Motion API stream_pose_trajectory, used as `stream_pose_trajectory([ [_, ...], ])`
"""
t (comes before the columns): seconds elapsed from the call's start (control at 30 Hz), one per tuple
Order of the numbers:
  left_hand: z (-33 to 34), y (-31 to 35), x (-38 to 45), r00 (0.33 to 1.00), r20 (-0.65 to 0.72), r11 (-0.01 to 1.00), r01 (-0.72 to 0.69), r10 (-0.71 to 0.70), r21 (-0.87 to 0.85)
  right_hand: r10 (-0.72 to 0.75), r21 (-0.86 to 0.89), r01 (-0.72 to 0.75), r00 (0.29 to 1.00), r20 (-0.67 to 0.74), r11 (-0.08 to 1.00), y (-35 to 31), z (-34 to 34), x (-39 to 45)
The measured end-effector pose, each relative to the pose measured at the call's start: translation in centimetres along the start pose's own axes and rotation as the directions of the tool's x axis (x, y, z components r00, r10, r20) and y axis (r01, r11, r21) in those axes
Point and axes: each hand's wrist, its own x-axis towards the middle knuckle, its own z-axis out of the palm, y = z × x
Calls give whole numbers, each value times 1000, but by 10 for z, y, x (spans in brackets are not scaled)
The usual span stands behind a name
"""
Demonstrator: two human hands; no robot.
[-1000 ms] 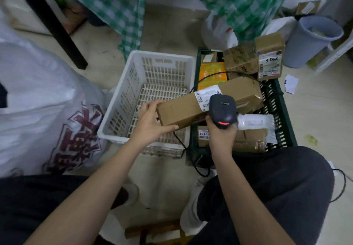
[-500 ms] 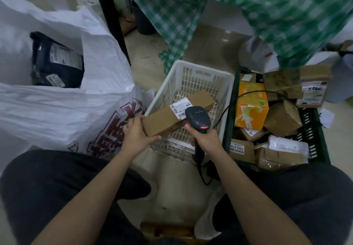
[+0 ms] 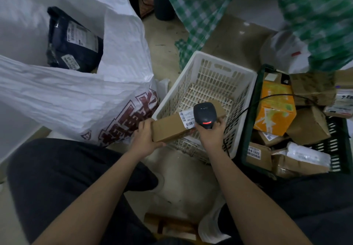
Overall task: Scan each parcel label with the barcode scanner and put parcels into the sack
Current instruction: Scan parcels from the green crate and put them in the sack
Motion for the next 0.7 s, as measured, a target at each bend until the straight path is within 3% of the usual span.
stream_pose_trajectory([
  [0.07, 0, 0, 3, 999, 38, 999, 1, 1, -47, -40, -179, 30, 998, -53, 983, 5, 7, 2],
  [0.13, -2, 1, 6, 996, 91, 997, 15, -8, -81, -44, -221, 24, 995, -90, 975, 7, 10, 3],
  [0.27, -4, 3, 14, 990, 140, 989, 48, -28, -143, 15, -195, -24, 999, -47, 980, 8, 10, 10],
  [0.4, -9, 10, 28, 985, 153, 991, 100, -85, -90, 14, -147, -17, 1000, -18, 989, 4, 8, 15],
  [0.5, -18, 12, 36, 941, 306, 951, 219, -145, -221, 40, -54, -39, 999, 18, 998, -1, 11, 13],
  [0.6, -17, 12, 36, 876, 450, 924, 301, -172, -233, 101, 44, -103, 994, 52, 994, 1, 12, 14],
  [0.7, -4, 9, 30, 849, 500, 929, 309, -173, -205, 126, 64, -134, 985, 119, 989, -3, 9, 14],
])
